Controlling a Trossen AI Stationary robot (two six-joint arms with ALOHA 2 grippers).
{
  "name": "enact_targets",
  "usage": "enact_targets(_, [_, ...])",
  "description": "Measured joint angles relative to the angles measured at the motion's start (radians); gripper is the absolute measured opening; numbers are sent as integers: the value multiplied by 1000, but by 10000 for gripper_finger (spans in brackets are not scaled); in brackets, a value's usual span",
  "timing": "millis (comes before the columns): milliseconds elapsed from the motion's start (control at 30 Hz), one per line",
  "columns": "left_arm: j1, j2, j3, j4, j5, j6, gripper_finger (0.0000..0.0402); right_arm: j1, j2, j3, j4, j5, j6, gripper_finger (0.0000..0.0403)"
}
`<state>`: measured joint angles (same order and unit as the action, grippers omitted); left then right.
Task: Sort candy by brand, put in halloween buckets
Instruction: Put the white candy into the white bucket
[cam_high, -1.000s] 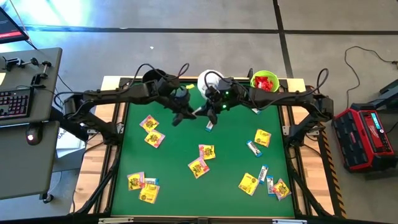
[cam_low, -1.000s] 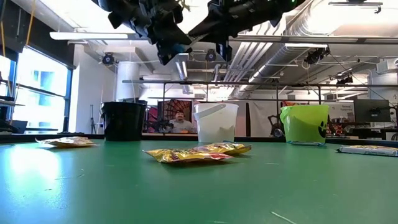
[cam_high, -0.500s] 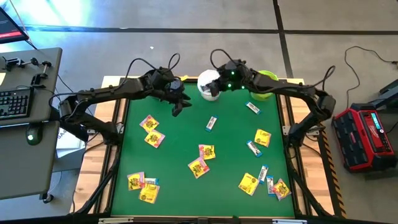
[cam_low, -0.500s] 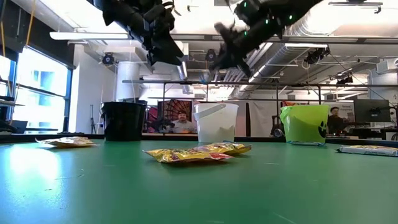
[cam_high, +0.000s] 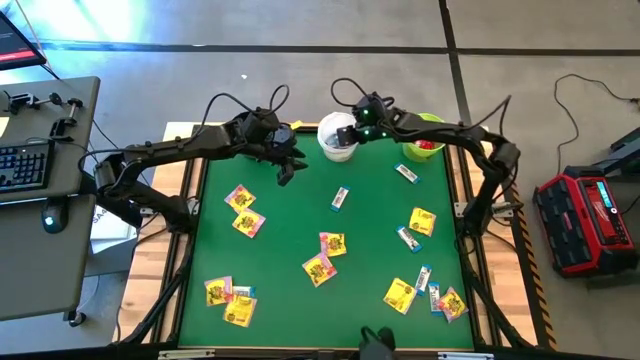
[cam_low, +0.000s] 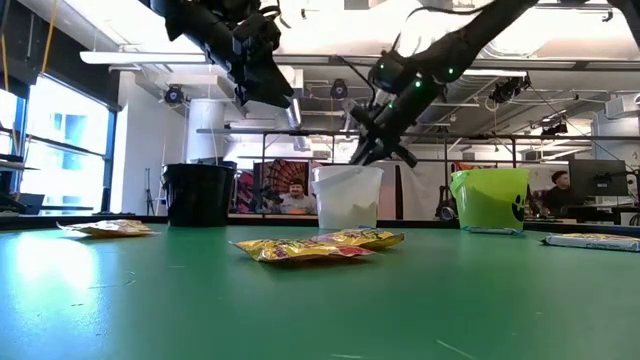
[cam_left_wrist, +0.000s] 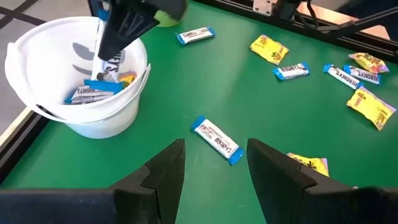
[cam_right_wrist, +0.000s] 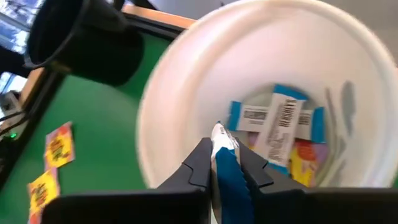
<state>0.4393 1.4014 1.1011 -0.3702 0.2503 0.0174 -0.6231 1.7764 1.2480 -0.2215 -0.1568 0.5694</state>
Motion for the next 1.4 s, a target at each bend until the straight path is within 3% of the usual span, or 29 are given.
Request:
enact_targets(267, [6,0,0,0,-1,13,166,-8,11,0,-14,74,1,77])
enact_targets(533, [6,0,0,0,-20,13,166,-8,-18,30,-62,70,-60,146])
enact_targets(767, [6,0,0,0,-24,12,166,42,-163,99,-202,170,-207,144])
enact_targets(1100, [6,0,0,1,-26,12,166,146,-305,92,-601,254,-282,142])
enact_targets(1400, [6,0,0,1,-26,12,165,157,-338,-141,-665,254,-272,142])
